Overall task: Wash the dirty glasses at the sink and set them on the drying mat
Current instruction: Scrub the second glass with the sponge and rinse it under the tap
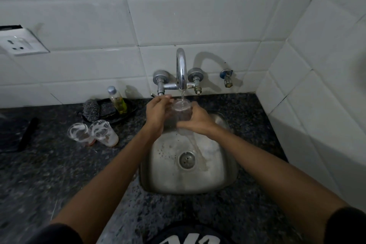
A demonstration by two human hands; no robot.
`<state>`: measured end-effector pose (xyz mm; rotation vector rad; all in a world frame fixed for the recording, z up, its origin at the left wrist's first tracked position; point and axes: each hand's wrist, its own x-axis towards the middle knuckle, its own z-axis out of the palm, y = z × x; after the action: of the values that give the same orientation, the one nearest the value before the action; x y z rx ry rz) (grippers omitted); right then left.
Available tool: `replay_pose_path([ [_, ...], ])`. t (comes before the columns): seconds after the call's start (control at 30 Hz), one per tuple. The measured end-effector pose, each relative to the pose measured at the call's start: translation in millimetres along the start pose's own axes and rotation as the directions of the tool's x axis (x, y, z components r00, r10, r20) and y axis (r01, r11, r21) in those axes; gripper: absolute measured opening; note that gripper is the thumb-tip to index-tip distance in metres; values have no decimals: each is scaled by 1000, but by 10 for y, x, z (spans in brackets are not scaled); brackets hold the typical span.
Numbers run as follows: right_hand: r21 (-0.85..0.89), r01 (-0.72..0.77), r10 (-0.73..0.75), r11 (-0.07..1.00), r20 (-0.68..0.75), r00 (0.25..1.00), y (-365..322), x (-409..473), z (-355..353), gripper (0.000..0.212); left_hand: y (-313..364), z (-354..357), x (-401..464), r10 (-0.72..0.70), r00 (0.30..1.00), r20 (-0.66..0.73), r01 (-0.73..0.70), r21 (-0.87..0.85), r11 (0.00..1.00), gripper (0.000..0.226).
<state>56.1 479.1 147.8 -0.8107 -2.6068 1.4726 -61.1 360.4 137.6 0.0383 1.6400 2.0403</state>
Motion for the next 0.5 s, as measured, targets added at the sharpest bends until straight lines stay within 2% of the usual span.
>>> replay_pose_path([
  [0.13,66,24,-23,998,-22,999,-10,-12,7,72,-159,-143,201,-48,979,-200,57,44,997,28],
  [0.27,182,80,-80,980,-10,997,-28,-4,-17,68,-234,-242,398,11,974,-228,25,152,988,58],
  [0.33,232,95,-91,968,-27,995,-20,6,-28,68,-201,-228,459,91,968,-232,-27,267,963,52],
  [0.5,233,98,-83,968,-75,994,9,43,-48,69,-122,-174,617,238,959,-153,-142,467,872,19],
])
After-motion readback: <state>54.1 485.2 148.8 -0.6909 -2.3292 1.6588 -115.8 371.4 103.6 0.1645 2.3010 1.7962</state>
